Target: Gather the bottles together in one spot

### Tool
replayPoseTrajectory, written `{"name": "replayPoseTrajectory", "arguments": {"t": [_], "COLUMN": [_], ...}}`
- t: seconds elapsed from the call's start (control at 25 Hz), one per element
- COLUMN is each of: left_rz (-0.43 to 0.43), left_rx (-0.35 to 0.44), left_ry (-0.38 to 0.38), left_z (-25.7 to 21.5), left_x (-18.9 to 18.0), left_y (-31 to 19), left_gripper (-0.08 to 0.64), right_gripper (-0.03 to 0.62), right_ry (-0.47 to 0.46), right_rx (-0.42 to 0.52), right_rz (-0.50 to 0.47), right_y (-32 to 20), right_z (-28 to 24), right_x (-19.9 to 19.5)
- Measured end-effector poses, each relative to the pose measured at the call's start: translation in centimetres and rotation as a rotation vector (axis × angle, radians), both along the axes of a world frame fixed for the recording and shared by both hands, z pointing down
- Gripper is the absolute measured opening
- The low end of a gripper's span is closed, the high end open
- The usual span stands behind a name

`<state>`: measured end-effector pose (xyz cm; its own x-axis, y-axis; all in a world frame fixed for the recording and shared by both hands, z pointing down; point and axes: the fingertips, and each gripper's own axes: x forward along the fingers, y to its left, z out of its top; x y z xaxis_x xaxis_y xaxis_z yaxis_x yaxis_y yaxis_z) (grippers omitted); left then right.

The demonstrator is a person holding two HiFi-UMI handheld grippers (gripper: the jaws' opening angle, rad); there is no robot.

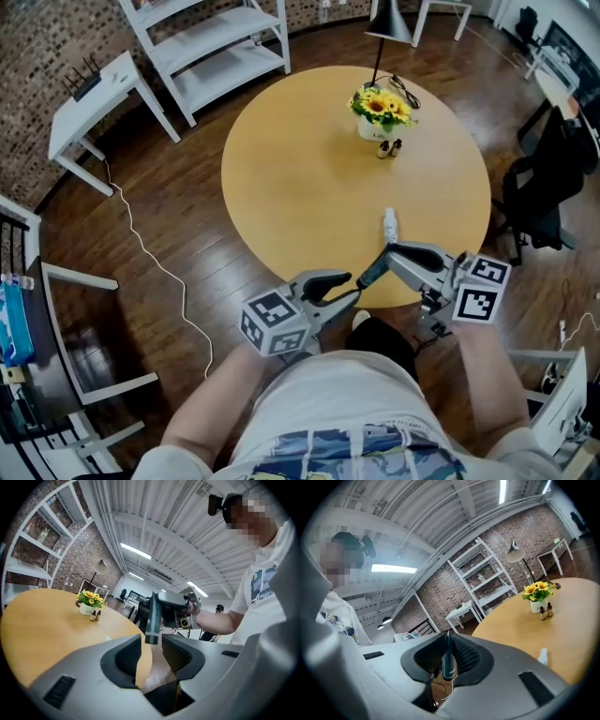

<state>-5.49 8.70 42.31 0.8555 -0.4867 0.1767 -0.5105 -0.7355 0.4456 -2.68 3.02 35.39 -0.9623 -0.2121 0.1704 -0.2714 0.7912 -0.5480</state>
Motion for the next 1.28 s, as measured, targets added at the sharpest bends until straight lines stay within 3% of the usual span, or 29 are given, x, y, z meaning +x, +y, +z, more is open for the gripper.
{"name": "replayPoseTrajectory", "arguments": {"t": [0.12, 0.28, 0.4, 0.84, 1.08, 1.28], "left_rz": [-0.055, -0.162, -0.216, -0.390, -0.489, -0.541], "left_rx": [-0.049, -0.151, -0.200, -0.349, -0.440, -0.502], "left_ry": [-0.093, -0.197, -0.203, -0.180, -0.179, -0.160], "left_z": [1.9, 4.6, 5.0, 6.6, 8.2, 9.1], "left_x": [-1.1, -3.0, -3.3, -3.7, -4.7, -4.5], "left_y": [-0.5, -2.1, -3.3, -7.6, -9.1, -9.5], "left_gripper": [0.118, 0.118, 0.118, 0.118, 0.118, 0.118], "right_gripper": [0.045, 0.046, 0.046, 0.046, 0.046, 0.046], "right_ry": [0.056, 0.203, 0.267, 0.349, 0.376, 0.427], "right_rx": [0.060, 0.210, 0.295, 0.432, 0.442, 0.449], "right_rz": [0.024, 0.008, -0.011, 0.077, 0.144, 0.162], "right_y": [-1.5, -4.6, -7.9, -25.7, -34.8, -39.6], "right_z": [0.5, 2.2, 3.4, 9.4, 14.3, 18.2], "right_x": [0.7, 0.4, 0.3, 0.5, -0.8, -2.2]}}
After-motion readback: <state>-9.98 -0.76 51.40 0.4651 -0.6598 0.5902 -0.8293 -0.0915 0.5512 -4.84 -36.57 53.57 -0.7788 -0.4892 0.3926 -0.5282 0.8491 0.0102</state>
